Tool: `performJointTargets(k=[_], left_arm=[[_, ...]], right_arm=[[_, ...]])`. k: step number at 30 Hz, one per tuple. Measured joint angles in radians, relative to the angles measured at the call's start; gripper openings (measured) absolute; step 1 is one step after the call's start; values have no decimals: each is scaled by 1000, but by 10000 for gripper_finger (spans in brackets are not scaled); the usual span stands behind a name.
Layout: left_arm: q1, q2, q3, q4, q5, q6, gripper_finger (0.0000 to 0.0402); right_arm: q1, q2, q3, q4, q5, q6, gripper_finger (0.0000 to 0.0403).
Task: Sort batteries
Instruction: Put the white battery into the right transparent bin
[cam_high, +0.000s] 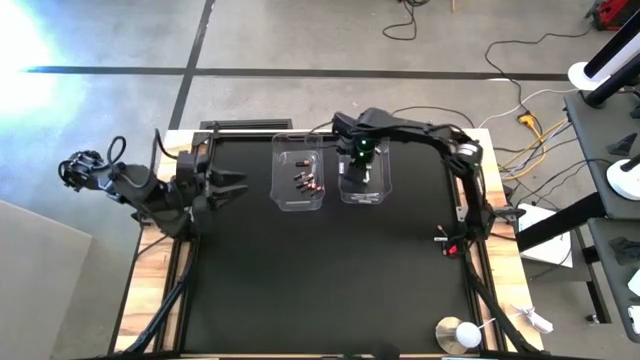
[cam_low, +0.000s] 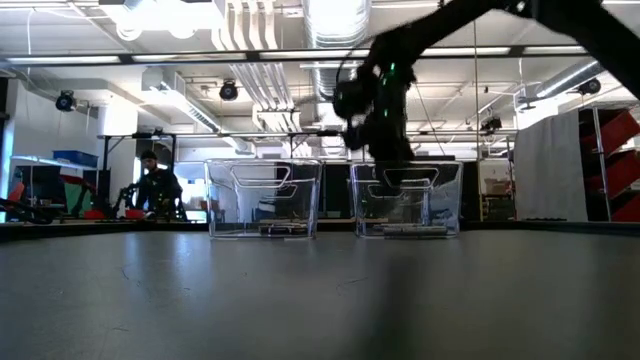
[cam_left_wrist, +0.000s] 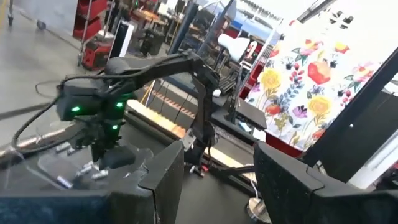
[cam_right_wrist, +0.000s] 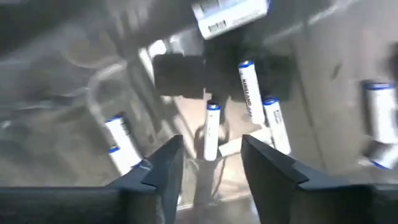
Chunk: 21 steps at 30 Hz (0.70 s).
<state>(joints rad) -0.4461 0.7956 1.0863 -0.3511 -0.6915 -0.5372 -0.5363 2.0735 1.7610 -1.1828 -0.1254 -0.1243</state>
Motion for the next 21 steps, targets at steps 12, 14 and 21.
performJointTargets(k=[12,14,21], left_arm=[[-41,-19,0,55,30,237,173],[-56,-20,0,54,31,254,173],[-75,-5,-2,55,56,267,173]], right_arm=[[302,-396,-15,-4,172,223,212],[390,-450,-16,-27,217,291,215],[723,-556,-54,-174,296,619,238]])
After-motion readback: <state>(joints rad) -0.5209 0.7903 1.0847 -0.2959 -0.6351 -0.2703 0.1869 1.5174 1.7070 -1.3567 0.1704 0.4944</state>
